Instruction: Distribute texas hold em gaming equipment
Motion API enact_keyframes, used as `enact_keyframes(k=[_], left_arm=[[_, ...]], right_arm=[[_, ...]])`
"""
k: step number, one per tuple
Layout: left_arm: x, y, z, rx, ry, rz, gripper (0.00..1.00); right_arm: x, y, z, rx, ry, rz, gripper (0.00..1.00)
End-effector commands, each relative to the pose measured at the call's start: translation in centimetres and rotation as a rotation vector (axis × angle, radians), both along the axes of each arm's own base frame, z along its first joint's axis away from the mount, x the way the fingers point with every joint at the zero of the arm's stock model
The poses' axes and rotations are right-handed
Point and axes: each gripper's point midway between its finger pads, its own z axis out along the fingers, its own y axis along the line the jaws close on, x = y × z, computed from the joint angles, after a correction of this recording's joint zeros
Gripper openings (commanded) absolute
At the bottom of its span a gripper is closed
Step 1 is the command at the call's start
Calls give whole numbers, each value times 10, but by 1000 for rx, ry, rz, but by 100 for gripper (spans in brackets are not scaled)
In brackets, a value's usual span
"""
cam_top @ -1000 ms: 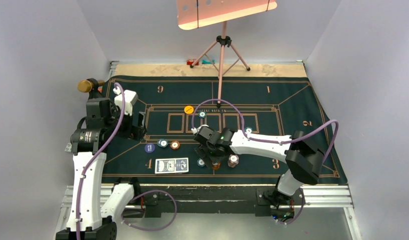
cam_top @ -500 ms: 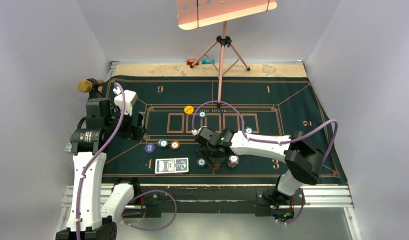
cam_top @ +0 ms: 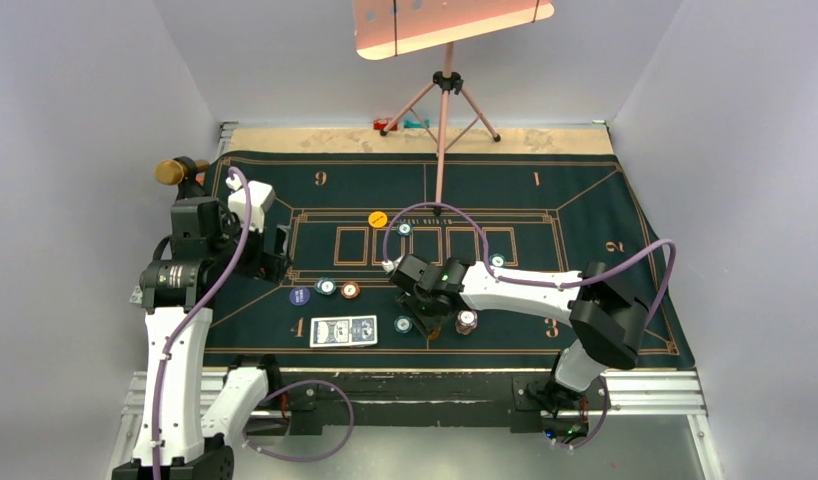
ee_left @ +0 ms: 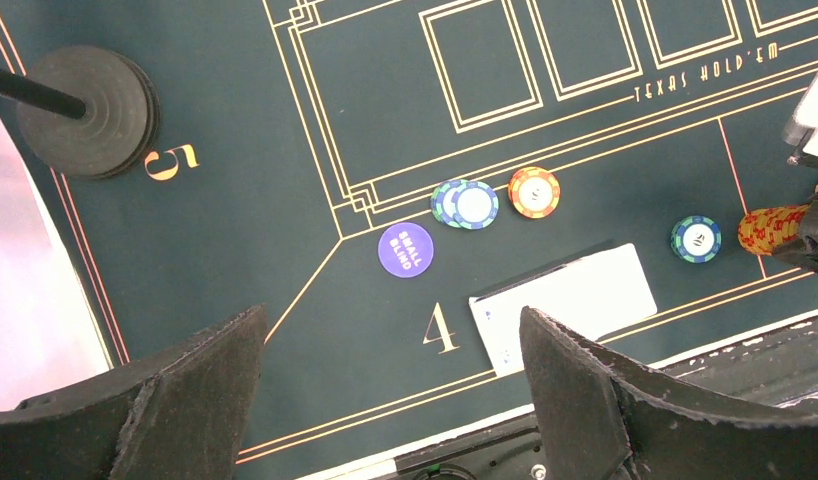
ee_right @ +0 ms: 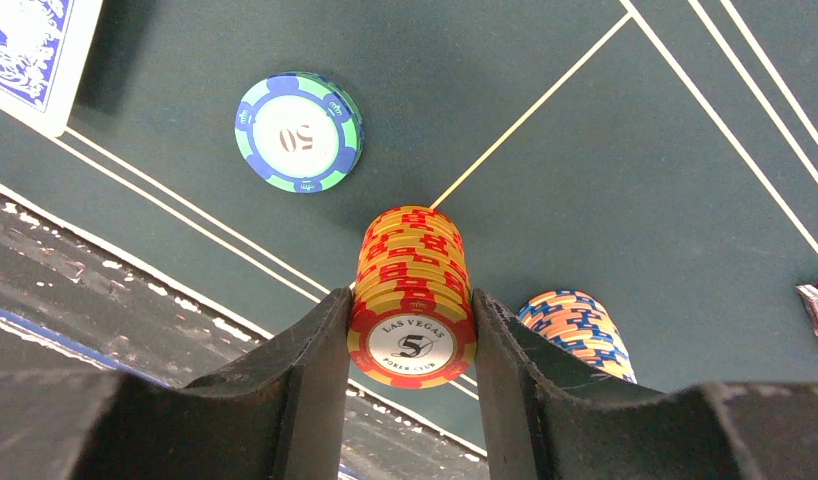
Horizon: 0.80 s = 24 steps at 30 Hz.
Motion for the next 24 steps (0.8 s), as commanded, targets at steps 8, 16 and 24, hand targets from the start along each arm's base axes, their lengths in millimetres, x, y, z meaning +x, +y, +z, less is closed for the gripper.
enact_keyframes(k=[8, 16, 24], left_arm=[[1, 3, 14, 18, -55, -2, 100], [2, 1, 18, 14, -65, -8, 100], [4, -3, 13, -13, -47, -16, 100]], right_arm=[[0, 13, 18, 66, -1, 11, 8], [36, 21, 56, 114, -94, -43, 0], [140, 17, 89, 201, -220, -240, 0]])
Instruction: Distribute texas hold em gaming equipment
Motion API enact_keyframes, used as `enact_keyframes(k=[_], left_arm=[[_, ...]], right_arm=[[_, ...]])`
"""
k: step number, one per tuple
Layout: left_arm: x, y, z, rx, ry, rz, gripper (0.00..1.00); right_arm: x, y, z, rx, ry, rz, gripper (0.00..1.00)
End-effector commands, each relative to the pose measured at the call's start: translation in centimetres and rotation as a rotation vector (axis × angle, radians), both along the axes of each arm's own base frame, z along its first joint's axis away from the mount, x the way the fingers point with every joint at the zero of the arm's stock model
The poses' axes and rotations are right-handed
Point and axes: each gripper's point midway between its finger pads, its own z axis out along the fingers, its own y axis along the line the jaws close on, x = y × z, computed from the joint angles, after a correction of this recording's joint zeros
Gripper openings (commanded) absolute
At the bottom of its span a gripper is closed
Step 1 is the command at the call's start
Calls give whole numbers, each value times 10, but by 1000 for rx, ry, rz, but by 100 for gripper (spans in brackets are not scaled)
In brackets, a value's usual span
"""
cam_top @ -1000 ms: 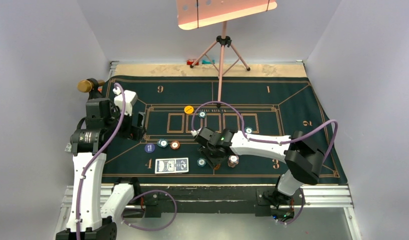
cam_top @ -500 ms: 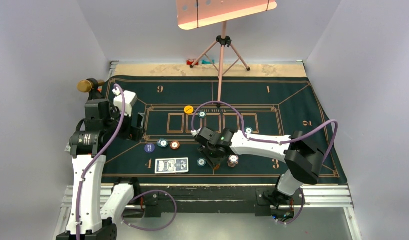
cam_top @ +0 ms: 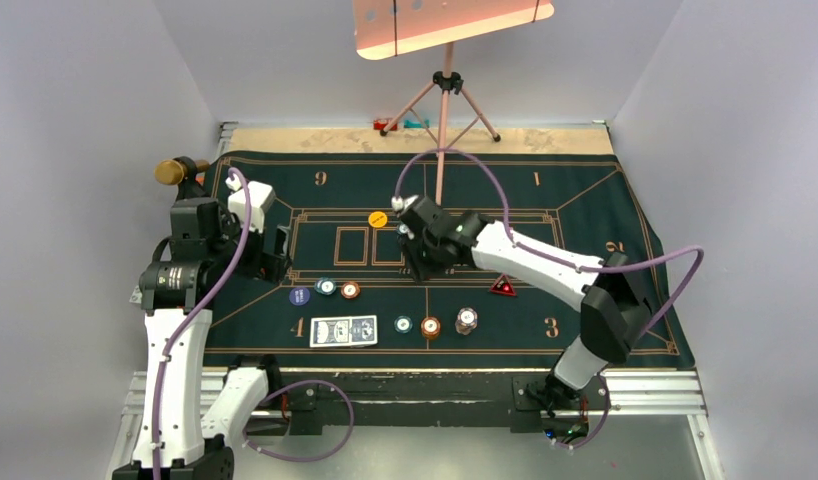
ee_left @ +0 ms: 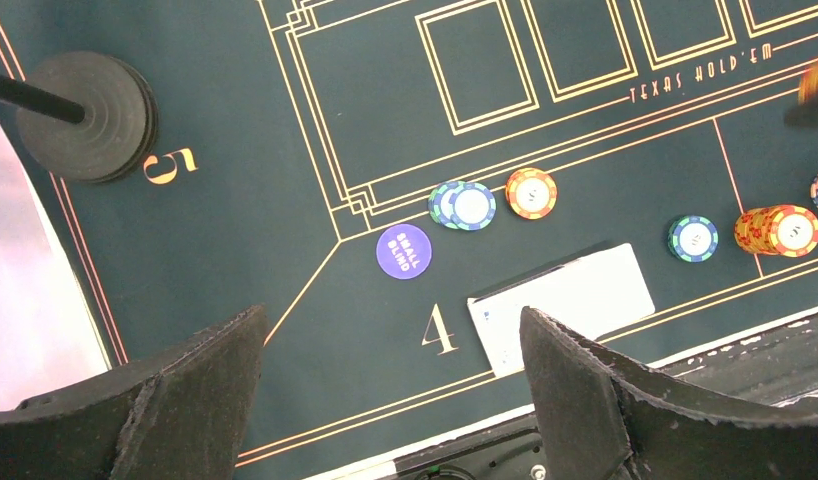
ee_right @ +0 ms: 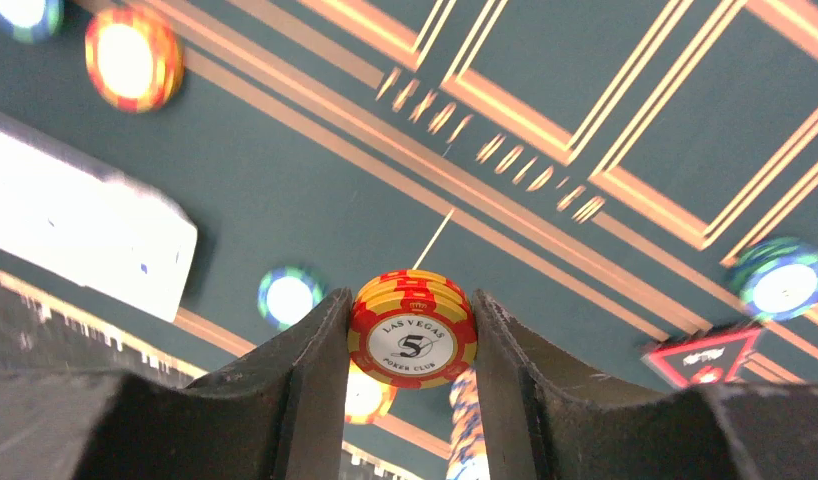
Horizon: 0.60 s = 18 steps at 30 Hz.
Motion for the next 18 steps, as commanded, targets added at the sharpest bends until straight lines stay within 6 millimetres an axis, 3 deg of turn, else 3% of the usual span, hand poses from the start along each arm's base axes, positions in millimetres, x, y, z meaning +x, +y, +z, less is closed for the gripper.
enact_keyframes(k=[1, 5, 10, 14, 18], left_arm=[[5, -3, 10, -17, -33, -9, 100], [5, -3, 9, -14, -28, -12, 100], [3, -1, 8, 0, -32, -13, 100], [2, -1, 6, 1, -28, -12, 100], [1, 0, 6, 5, -32, -13, 100]], right_arm=[[76, 1, 27, 56, -122, -120, 0], [134, -4, 23, 39, -152, -211, 0], [182, -11, -3, -1, -143, -274, 0], [199, -13, -23, -18, -123, -304, 0], [199, -11, -39, -21, -99, -306, 0]])
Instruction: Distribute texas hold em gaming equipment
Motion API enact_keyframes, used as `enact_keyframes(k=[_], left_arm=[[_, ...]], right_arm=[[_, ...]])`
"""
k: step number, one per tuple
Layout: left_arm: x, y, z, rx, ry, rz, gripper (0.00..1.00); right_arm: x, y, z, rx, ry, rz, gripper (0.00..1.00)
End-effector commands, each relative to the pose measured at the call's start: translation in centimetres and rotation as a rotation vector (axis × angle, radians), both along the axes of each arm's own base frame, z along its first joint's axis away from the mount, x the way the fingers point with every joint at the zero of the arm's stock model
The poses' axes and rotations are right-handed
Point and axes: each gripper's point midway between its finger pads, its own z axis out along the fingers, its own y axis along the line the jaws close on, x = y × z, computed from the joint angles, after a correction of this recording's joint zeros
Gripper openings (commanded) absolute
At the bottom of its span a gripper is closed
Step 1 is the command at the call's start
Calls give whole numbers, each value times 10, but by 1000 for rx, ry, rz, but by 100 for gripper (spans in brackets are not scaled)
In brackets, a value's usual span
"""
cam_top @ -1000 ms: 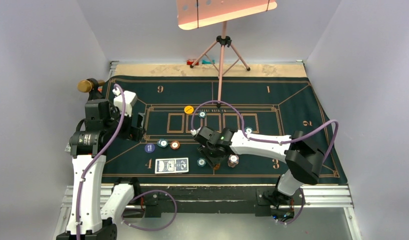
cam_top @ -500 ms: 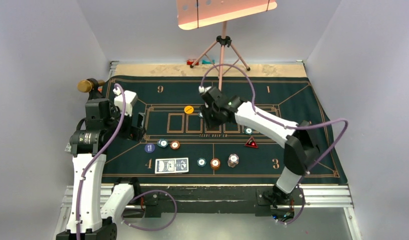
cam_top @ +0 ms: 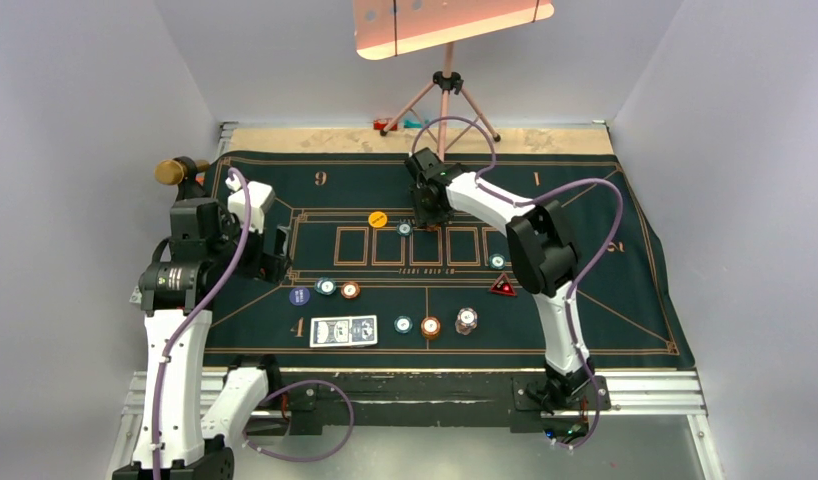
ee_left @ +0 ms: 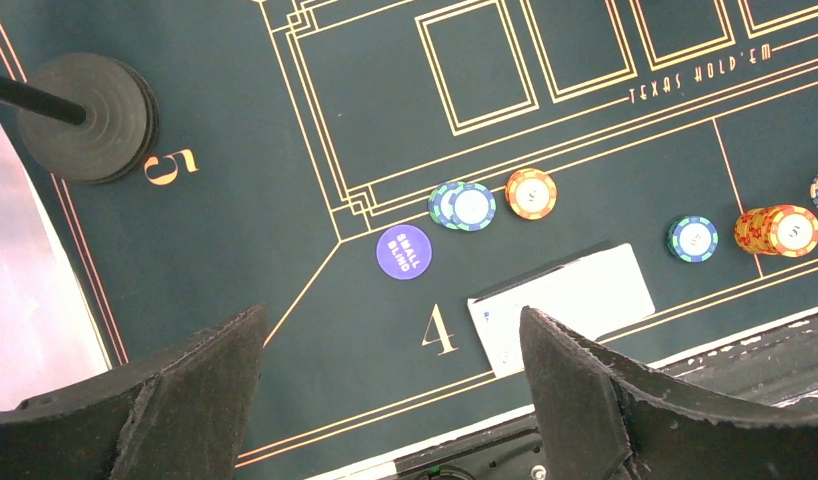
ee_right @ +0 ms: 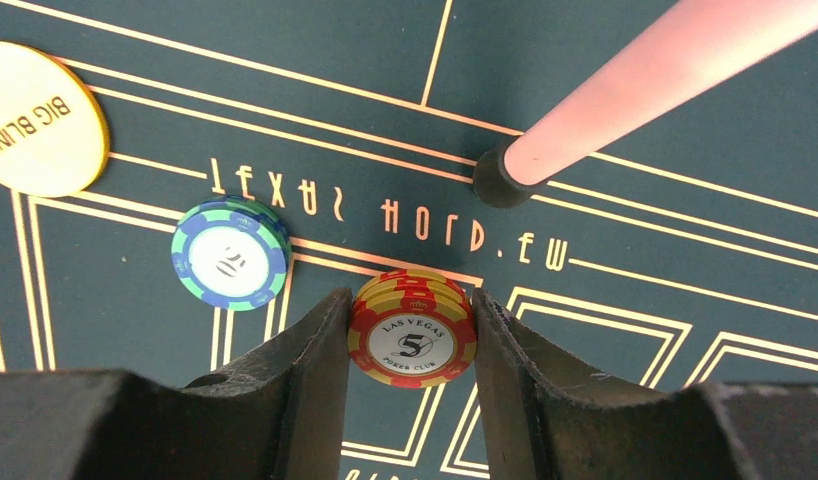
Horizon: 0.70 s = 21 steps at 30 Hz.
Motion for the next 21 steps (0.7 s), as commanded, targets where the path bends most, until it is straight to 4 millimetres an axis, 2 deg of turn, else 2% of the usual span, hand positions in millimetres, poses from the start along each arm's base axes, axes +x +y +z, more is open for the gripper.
enact_keyframes(k=[1, 4, 8, 13, 17, 21], left_arm=[[1, 1, 5, 8, -31, -10, 100], [0, 1, 5, 11, -31, -9, 100], [-1, 0, 6, 8, -35, -11, 100], [-2, -1, 6, 3, -32, -11, 100], [-3, 0, 7, 3, -35, -9, 100], [-5, -1, 8, 1, -36, -12, 100]], right_arm=[[12, 12, 19, 39, -58, 10, 0], [9, 11, 9, 37, -39, 13, 0], [7, 13, 2, 43, -21, 20, 9], [3, 15, -5, 54, 3, 24, 22], [1, 17, -6, 65, 12, 30, 40], [1, 18, 1, 76, 4, 40, 47]])
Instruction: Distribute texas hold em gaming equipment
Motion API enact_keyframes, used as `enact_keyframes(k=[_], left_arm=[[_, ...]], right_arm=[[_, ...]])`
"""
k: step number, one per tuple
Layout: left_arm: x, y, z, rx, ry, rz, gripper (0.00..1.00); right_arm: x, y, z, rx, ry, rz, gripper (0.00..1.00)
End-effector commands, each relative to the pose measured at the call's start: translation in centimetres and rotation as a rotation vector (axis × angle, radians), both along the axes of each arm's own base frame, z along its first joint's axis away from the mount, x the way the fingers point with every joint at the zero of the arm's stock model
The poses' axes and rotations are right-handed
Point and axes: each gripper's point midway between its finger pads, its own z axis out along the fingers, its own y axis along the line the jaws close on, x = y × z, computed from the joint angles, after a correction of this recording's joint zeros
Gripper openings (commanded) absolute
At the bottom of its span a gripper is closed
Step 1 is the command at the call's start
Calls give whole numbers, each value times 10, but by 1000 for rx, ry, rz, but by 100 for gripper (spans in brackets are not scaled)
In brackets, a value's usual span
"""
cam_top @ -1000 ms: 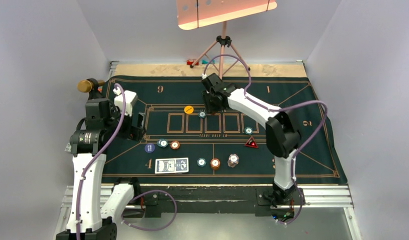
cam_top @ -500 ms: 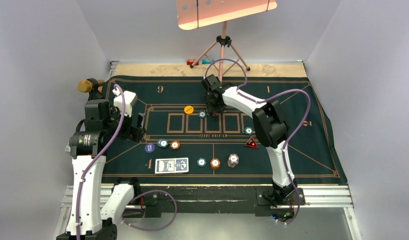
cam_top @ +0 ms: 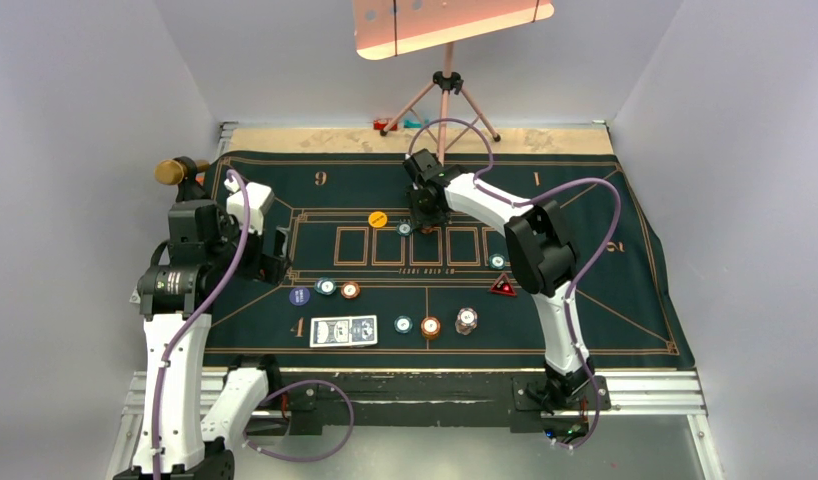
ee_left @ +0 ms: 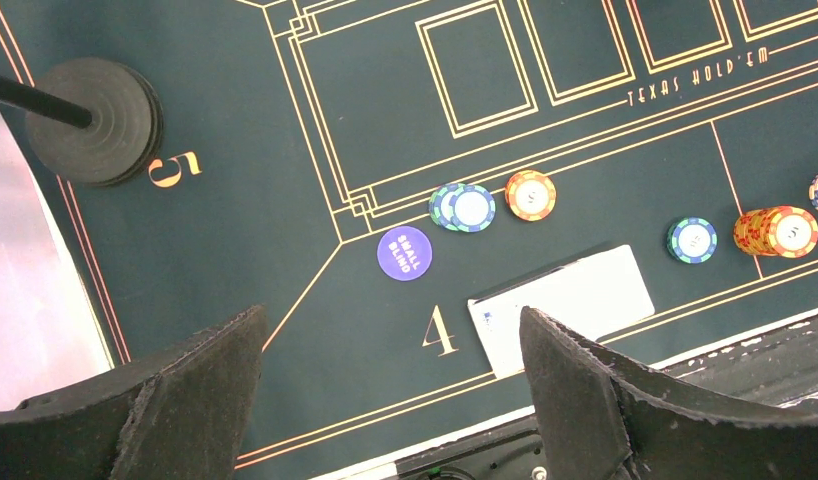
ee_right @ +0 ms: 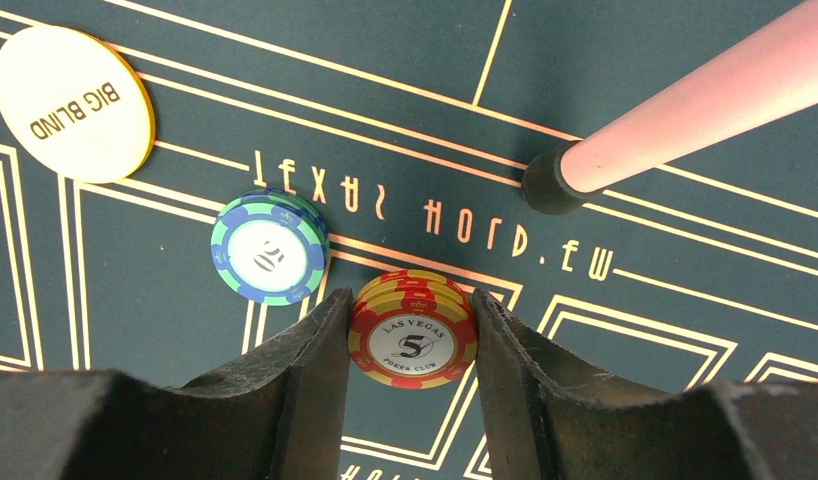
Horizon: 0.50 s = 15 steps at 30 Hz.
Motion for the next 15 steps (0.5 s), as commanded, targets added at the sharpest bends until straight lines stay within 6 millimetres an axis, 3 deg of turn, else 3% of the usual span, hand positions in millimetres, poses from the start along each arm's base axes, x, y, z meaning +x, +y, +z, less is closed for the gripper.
enact_keyframes(k=[1, 5, 11, 15], left_arm=[[-3, -1, 5, -2, -17, -14, 100], [-4, -2, 5, -4, -16, -16, 100], [-5, -2, 7, -5, -22, -13, 100], [-5, -2, 7, -5, -24, -11, 100]], right_arm=[[5, 9, 13, 41, -34, 13, 48], [6, 7, 20, 36, -44, 13, 50], [2, 5, 22, 31, -38, 25, 66], [1, 2, 32, 45, -64, 8, 68]])
